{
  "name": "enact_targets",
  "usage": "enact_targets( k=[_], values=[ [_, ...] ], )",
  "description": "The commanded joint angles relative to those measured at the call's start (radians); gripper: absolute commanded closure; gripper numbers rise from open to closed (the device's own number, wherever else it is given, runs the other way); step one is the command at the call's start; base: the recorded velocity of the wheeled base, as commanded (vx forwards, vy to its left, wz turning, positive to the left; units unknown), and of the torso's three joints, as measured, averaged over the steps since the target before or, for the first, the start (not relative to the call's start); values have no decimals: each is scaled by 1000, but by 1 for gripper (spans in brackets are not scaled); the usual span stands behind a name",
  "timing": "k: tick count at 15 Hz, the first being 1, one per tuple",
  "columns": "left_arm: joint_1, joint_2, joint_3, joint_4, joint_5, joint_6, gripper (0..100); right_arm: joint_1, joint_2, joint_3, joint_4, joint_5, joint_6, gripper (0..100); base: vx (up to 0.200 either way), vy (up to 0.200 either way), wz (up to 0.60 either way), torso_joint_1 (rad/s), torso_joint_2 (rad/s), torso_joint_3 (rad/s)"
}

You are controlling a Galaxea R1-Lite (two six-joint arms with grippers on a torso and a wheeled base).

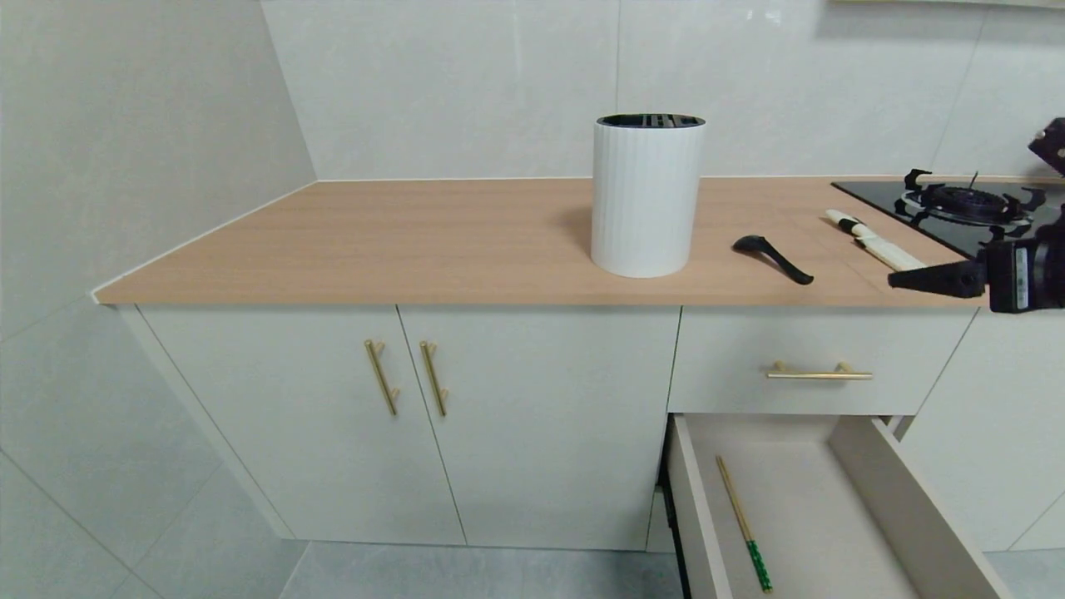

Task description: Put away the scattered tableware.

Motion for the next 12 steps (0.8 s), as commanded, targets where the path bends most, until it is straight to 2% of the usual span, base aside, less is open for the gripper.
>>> enact_targets(
  k=[1, 4, 5, 7, 12],
  values=[
    [0, 0, 0, 0, 1, 0, 0, -3, 233, -210, 47, 57, -28, 0, 0, 0, 0, 0, 0, 0],
    [0, 0, 0, 0, 1, 0, 0, -1, 405, -363, 78, 71, -31, 0, 0, 0, 0, 0, 0, 0],
    [0, 0, 0, 0, 1, 0, 0, -3, 445, -409, 78, 110, -24, 0, 0, 0, 0, 0, 0, 0],
    [0, 0, 0, 0, 1, 0, 0, -3, 474, -451, 76, 154, -11, 0, 0, 0, 0, 0, 0, 0],
    [0, 0, 0, 0, 1, 0, 0, 0, 552, -523, 75, 153, -15, 0, 0, 0, 0, 0, 0, 0]
  ],
)
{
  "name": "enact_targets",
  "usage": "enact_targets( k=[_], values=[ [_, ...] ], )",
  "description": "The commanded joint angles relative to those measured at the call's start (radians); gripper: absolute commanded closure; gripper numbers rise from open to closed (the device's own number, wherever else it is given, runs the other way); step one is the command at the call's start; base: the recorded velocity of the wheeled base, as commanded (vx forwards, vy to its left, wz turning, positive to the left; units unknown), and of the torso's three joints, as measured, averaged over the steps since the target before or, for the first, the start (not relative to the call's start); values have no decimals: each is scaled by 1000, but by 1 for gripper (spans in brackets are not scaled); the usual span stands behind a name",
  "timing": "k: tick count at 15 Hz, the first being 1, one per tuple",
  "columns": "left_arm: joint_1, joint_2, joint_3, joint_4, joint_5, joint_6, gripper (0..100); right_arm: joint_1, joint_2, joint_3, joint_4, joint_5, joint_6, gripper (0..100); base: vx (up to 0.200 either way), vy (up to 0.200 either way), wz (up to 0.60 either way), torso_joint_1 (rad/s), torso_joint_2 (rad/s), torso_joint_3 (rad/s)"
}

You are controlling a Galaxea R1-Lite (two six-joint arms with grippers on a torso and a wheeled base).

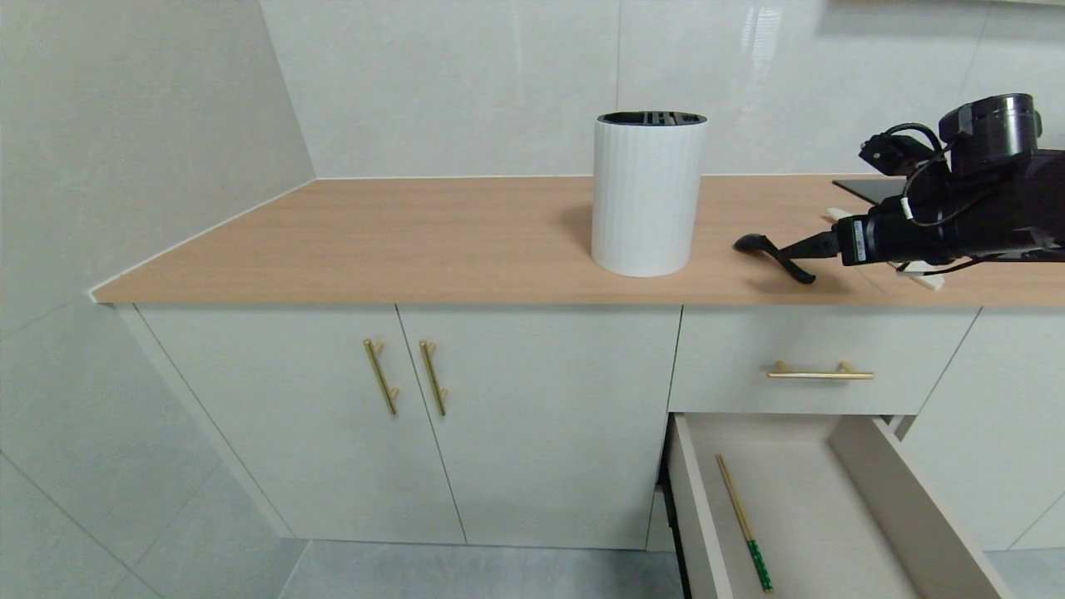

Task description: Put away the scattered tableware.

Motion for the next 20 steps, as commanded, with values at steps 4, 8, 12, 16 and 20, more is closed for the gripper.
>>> enact_targets(
  k=[4, 8, 12, 16, 20],
  values=[
    [0, 0, 0, 0, 0, -1, 0, 16, 158, -141, -5, -1, 1, 0, 0, 0, 0, 0, 0, 0],
    [0, 0, 0, 0, 0, -1, 0, 18, 218, -193, -5, -1, 4, 0, 0, 0, 0, 0, 0, 0],
    [0, 0, 0, 0, 0, -1, 0, 15, 238, -216, -5, -1, 4, 0, 0, 0, 0, 0, 0, 0],
    [0, 0, 0, 0, 0, -1, 0, 13, 244, -224, -7, -4, 4, 0, 0, 0, 0, 0, 0, 0],
    [0, 0, 0, 0, 0, -1, 0, 13, 247, -221, -5, -4, 4, 100, 0, 0, 0, 0, 0, 0]
  ],
)
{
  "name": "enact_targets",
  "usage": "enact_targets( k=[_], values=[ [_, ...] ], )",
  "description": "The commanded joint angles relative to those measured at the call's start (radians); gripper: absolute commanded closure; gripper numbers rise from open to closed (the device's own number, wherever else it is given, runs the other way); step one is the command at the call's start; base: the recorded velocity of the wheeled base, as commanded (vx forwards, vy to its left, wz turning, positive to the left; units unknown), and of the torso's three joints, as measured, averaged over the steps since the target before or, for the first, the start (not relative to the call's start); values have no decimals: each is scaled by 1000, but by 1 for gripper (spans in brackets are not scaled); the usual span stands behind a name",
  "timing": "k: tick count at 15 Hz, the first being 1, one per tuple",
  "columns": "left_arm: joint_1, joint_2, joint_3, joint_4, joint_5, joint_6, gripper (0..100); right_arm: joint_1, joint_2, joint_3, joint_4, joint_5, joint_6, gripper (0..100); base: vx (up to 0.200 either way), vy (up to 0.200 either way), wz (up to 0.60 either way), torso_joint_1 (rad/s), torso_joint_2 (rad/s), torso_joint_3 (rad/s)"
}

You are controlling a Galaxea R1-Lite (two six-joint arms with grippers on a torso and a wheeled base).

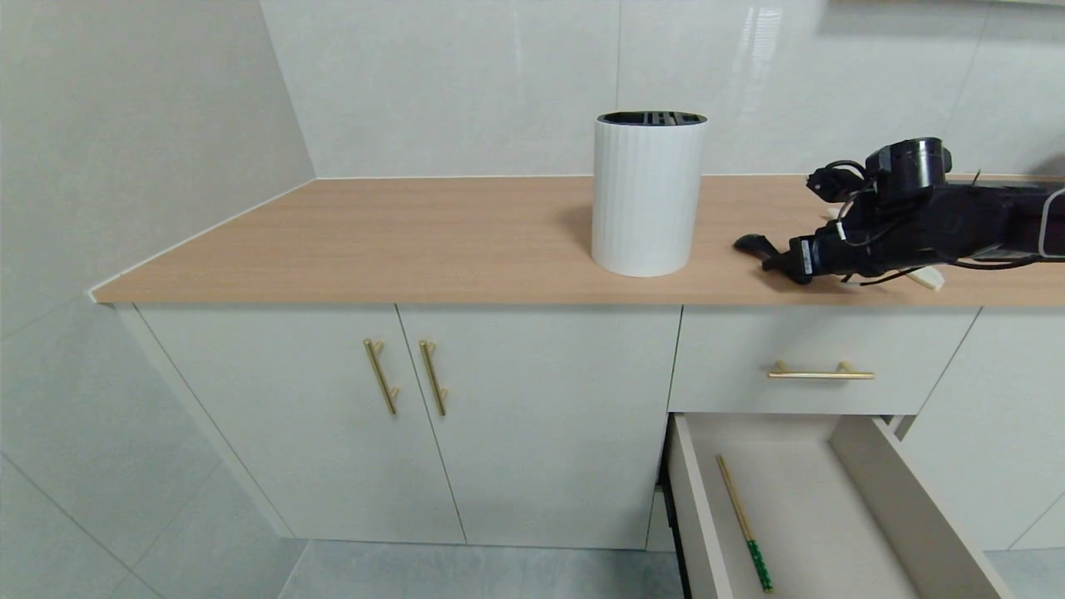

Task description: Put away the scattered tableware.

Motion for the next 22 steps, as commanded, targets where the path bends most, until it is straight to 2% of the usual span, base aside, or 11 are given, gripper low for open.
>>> enact_targets(
  k=[1, 6, 8, 10, 12, 18, 22],
  values=[
    [0, 0, 0, 0, 0, -1, 0, 1, 3, 3, 1, 0, 0, 100, 0, 0, 0, 0, 0, 0],
    [0, 0, 0, 0, 0, -1, 0, 1, -1, 4, 6, -10, 1, 100, 0, 0, 0, 0, 0, 0],
    [0, 0, 0, 0, 0, -1, 0, 1, -61, 18, 13, -61, 15, 100, 0, 0, 0, 0, 0, 0],
    [0, 0, 0, 0, 0, -1, 0, -1, -171, 52, 69, -104, 61, 100, 0, 0, 0, 0, 0, 0],
    [0, 0, 0, 0, 0, -1, 0, -4, -342, 119, 197, -129, 113, 100, 0, 0, 0, 0, 0, 0],
    [0, 0, 0, 0, 0, -1, 0, -31, -787, 622, 227, -135, 153, 100, 0, 0, 0, 0, 0, 0],
    [0, 0, 0, 0, 0, -1, 0, -28, -945, 951, 222, -130, 167, 100, 0, 0, 0, 0, 0, 0]
  ],
)
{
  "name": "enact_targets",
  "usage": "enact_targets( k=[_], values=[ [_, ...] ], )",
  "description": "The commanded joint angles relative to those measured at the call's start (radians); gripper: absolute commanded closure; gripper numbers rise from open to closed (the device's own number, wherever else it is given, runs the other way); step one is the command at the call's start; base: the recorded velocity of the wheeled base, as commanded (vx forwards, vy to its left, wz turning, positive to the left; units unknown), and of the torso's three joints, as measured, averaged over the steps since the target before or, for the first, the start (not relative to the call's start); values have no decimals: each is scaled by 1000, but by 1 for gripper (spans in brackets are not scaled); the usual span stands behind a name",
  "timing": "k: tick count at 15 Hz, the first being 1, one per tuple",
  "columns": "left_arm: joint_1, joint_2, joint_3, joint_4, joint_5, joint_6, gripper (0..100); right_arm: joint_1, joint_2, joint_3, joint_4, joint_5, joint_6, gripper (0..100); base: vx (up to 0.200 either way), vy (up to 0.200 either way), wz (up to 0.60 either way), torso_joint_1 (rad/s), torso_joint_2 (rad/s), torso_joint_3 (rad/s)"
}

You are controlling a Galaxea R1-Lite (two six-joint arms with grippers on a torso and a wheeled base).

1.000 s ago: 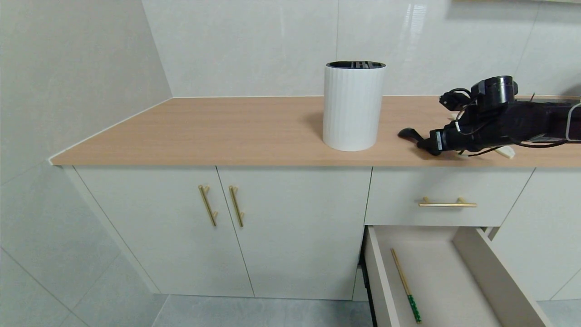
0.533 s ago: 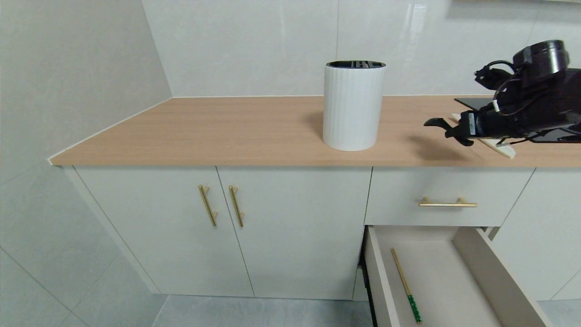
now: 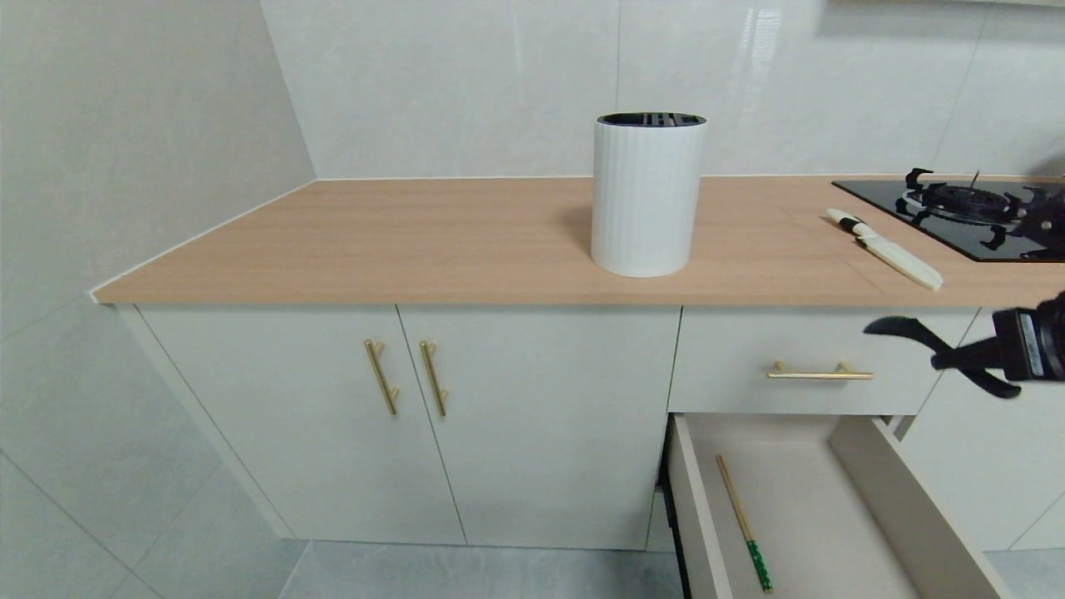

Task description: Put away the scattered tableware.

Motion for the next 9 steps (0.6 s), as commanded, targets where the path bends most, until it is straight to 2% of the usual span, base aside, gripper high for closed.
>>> enact_targets(
  k=[1, 3, 5, 7, 9],
  values=[
    [0, 0, 0, 0, 0, 0, 0, 7, -158, 244, -15, 4, 8, 100, 0, 0, 0, 0, 0, 0],
    [0, 0, 0, 0, 0, 0, 0, 9, -129, 382, -110, 6, 10, 100, 0, 0, 0, 0, 0, 0],
    [0, 0, 0, 0, 0, 0, 0, 21, -23, 474, -276, 1, 11, 100, 0, 0, 0, 0, 0, 0],
    [0, 0, 0, 0, 0, 0, 0, 27, 49, 501, -360, 1, 11, 100, 0, 0, 0, 0, 0, 0],
    [0, 0, 0, 0, 0, 0, 0, 30, 77, 505, -382, 1, 38, 100, 0, 0, 0, -16, 62, 52]
  ],
)
